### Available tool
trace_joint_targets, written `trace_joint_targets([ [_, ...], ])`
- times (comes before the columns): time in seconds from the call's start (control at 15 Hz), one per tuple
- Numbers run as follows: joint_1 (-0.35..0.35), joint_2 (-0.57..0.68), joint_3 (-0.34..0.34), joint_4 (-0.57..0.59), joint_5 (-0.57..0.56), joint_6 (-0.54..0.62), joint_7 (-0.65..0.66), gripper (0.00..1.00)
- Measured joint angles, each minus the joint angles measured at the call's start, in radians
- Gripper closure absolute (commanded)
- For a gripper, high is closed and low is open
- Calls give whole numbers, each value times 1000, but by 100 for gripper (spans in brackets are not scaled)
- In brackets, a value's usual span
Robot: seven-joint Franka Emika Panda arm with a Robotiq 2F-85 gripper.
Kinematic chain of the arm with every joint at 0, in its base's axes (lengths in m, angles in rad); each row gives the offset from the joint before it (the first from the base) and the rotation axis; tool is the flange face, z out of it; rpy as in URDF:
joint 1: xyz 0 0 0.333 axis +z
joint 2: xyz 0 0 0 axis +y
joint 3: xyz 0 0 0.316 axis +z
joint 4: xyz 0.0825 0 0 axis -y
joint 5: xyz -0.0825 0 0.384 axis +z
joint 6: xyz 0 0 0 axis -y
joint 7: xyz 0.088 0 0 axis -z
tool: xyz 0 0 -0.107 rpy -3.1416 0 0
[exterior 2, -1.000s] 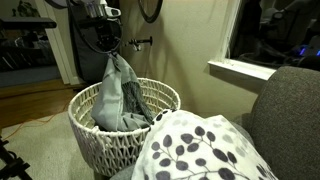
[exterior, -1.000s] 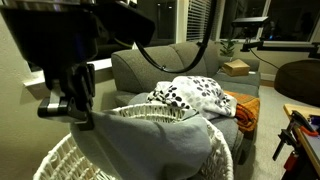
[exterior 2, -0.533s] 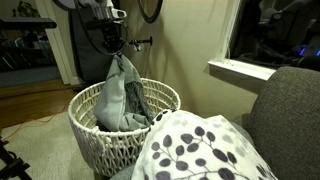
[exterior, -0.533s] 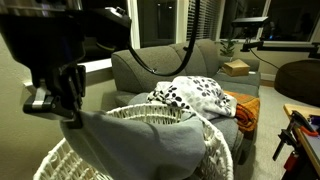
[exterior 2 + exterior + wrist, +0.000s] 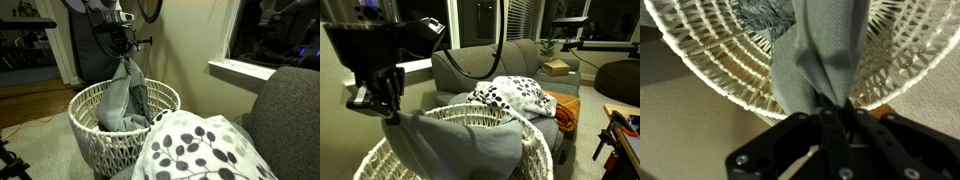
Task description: Pick up the grey fabric and place it in the basket.
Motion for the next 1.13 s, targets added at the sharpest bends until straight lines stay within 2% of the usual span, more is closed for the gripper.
trace_joint_targets([
  [0.53, -20, 2, -63, 2, 0, 0, 0, 5],
  [0.6, -23, 2, -69, 0, 0, 0, 0, 25],
  [0.8, -25, 1, -79, -3, 0, 0, 0, 6],
  [1.13, -24, 1, -79, -3, 0, 0, 1, 5],
])
